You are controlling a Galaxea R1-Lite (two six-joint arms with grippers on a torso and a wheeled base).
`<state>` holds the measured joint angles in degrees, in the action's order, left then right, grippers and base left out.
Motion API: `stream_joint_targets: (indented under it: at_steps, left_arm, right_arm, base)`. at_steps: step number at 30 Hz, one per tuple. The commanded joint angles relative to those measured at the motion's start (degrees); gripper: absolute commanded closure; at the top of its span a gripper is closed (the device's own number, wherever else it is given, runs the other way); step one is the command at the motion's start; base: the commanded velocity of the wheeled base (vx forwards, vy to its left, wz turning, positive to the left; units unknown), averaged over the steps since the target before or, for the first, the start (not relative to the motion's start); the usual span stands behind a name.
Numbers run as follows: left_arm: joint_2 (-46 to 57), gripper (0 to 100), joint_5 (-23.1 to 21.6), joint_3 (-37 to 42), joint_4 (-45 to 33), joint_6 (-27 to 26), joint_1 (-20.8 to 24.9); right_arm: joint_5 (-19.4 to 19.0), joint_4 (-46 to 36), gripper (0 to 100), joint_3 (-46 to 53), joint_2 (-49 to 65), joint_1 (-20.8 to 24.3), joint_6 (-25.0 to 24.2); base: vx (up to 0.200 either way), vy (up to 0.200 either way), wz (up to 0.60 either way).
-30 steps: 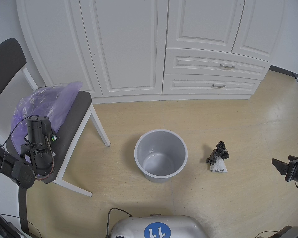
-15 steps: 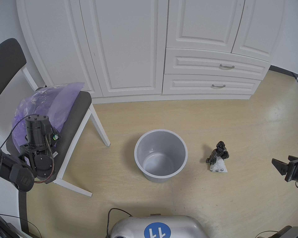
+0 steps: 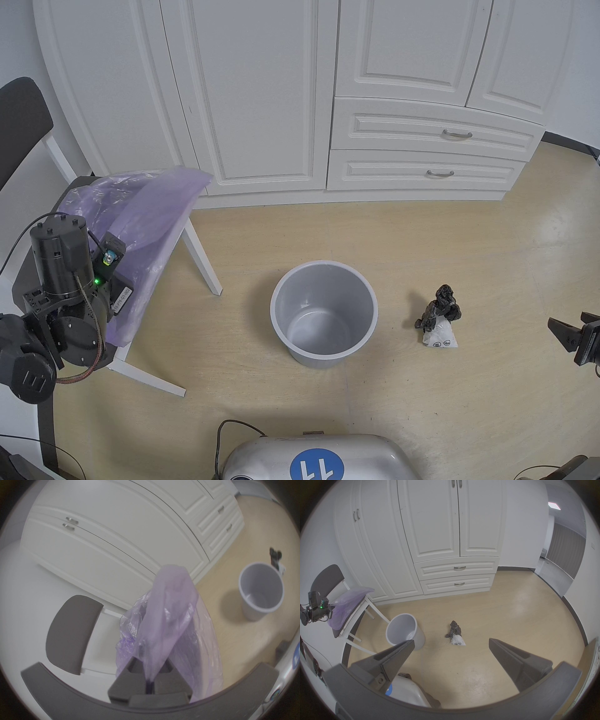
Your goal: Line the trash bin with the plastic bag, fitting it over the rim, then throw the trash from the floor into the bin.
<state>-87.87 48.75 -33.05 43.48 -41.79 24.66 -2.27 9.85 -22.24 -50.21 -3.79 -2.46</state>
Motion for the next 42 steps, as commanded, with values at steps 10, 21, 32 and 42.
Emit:
stream_joint_targets:
  at_steps: [10,21,32,42]
  left_arm:
    - [-0.1,100,-5.2,-2.7,-0.1,14.7,9.9]
    - [0.8,100,-19.0,-3.0,-0.3,22.8,11.8]
    - [0.0,100,-19.6,-7.1,-0.1,26.5,16.1]
    - [-0.6,100,-19.6,-7.9,0.1,26.8,17.6]
  right_arm:
    - [0.0,0.3,0,-0.3,0.0,0.0,-0.1]
    - [-0.1,0.6,0,-0.4,0.0,0.0,-0.3]
    - [-0.2,1.0,0,-0.8,-0.6,1.9,-0.4]
    - [0.5,3.1,0,-0.6,-1.0,8.0,-2.0]
  base:
    - [0.0,0.0,0.0]
    - [0.0,0.0,0.0]
    - [0.0,0.0,0.0]
    - [0.0,0.0,0.0]
